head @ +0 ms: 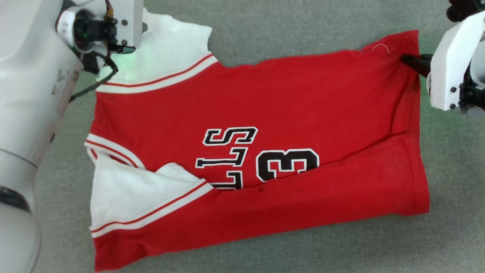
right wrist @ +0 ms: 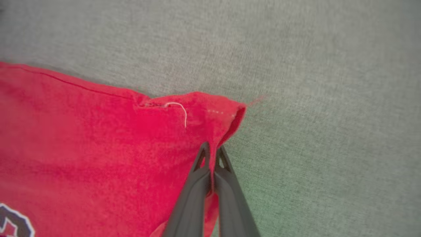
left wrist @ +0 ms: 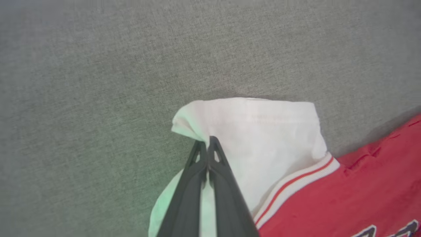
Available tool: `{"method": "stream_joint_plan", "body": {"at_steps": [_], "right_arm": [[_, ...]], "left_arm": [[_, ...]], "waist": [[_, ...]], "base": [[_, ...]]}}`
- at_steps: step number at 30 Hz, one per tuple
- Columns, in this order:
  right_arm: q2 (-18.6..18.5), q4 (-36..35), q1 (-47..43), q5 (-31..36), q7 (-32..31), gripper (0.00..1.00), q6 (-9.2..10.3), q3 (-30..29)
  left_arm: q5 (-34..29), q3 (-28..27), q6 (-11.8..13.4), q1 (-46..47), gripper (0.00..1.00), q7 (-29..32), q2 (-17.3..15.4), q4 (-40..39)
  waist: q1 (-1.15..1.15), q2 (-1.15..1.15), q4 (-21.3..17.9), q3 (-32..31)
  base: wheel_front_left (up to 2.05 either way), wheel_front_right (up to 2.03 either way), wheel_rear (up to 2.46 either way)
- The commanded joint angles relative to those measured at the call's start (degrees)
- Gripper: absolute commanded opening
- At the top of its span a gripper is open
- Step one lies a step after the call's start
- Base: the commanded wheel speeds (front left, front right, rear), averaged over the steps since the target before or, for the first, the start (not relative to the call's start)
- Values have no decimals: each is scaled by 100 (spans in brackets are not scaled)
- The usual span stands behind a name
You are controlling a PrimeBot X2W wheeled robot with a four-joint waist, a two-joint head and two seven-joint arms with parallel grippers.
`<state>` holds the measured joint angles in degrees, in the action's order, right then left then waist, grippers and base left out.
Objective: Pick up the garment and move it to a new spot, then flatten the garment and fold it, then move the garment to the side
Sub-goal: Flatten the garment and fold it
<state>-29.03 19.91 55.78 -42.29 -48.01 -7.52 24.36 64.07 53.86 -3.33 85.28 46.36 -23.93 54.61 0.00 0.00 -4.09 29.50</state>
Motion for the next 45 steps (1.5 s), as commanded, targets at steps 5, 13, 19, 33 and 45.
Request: {"method": "stream_joint_plan", "body": {"at_steps": [5, 13, 19, 33, 45], "right_arm": [[-265, -205, -307, -131, 407, 0, 6, 152], [-750, -660, -1028, -393, 788, 0, 6, 149], [-1056, -1115, -1814, -549, 859, 0, 6, 9], [-1122, -1860, -3507, -623, 419, 0, 6, -723], [-619, -1829, -3816, -256, 53, 15, 6, -854]], "left_arm": [[60, -23, -131, -156, 0, -92, -63, -69], [197, -48, -183, -592, 0, -83, -392, -691], [341, -66, 211, -1269, 0, 102, -971, -1866], [1011, 119, 2216, -3476, 0, 760, -2429, -5876], [1092, 335, 2261, -3905, 47, 629, -2106, -5390]], "waist": [[0, 0, 272, -571], [0, 0, 553, -1289], [0, 0, 700, -1727], [0, 0, 831, -2013], [0, 0, 706, -1978]], "base": [[0, 0, 0], [0, 0, 0], [0, 0, 0], [0, 0, 0], [0, 0, 0]]}}
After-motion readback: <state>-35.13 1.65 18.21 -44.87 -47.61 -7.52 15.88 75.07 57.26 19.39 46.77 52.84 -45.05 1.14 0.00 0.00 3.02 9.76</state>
